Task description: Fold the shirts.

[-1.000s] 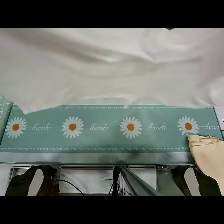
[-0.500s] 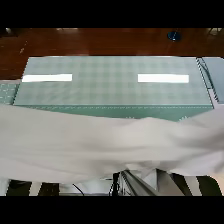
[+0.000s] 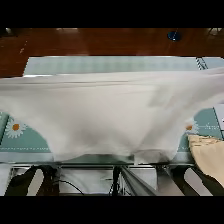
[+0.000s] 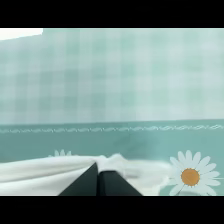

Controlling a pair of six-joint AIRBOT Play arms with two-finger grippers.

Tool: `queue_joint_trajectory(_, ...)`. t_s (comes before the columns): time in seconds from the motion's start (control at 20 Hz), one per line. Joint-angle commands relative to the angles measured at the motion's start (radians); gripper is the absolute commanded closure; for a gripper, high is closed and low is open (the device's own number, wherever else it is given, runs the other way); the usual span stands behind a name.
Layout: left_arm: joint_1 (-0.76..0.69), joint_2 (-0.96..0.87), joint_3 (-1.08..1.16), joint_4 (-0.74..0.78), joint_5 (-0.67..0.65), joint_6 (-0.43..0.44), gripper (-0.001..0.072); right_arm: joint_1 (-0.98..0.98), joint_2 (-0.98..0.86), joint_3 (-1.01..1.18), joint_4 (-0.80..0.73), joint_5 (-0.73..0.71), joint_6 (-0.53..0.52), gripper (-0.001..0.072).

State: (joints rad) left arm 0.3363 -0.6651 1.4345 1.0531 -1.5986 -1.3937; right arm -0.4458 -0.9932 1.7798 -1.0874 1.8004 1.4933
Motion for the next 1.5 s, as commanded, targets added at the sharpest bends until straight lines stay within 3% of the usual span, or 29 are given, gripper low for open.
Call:
queue_joint_trajectory(0.0,-0.002,-0.161,-0.130,-0.124,0.167,0.044,0.0680,0.187,-0.173,-0.030,-0.125,-0.131,0.016,0.0697)
queue_joint_trajectory(0.2,-0.058,-0.377,-0.130,-0.140,0.323,0.113,0.0680,0.334,-0.333,-0.030,-0.188,-0.441,0.019,0.0697)
queue_joint_trajectory(0.35,-0.095,-0.504,-0.130,-0.140,0.426,0.163,0.0680,0.343,-0.426,-0.030,-0.170,-0.578,0.020,0.0697)
queue_joint_trajectory(0.7,-0.140,-0.723,-0.130,-0.143,0.698,0.191,0.0680,0.344,-0.619,-0.030,-0.150,-0.749,0.014,0.0697)
queue_joint_trajectory(0.9,-0.183,-0.821,-0.130,-0.149,0.768,0.279,0.0680,0.344,-0.721,-0.030,-0.116,-0.785,0.013,0.0697)
queue_joint_trajectory(1.1,-0.228,-0.879,-0.130,-0.149,0.954,0.354,0.0679,0.344,-0.779,-0.030,-0.116,-0.917,0.013,0.0697)
queue_joint_trajectory(1.25,-0.237,-0.907,-0.130,-0.149,1.090,0.354,0.0679,0.344,-0.800,-0.030,-0.117,-0.999,0.011,0.0697)
queue_joint_trajectory(1.45,-0.237,-0.940,-0.130,-0.149,1.139,0.354,0.0679,0.344,-0.826,-0.030,-0.116,-1.024,-0.057,0.0697)
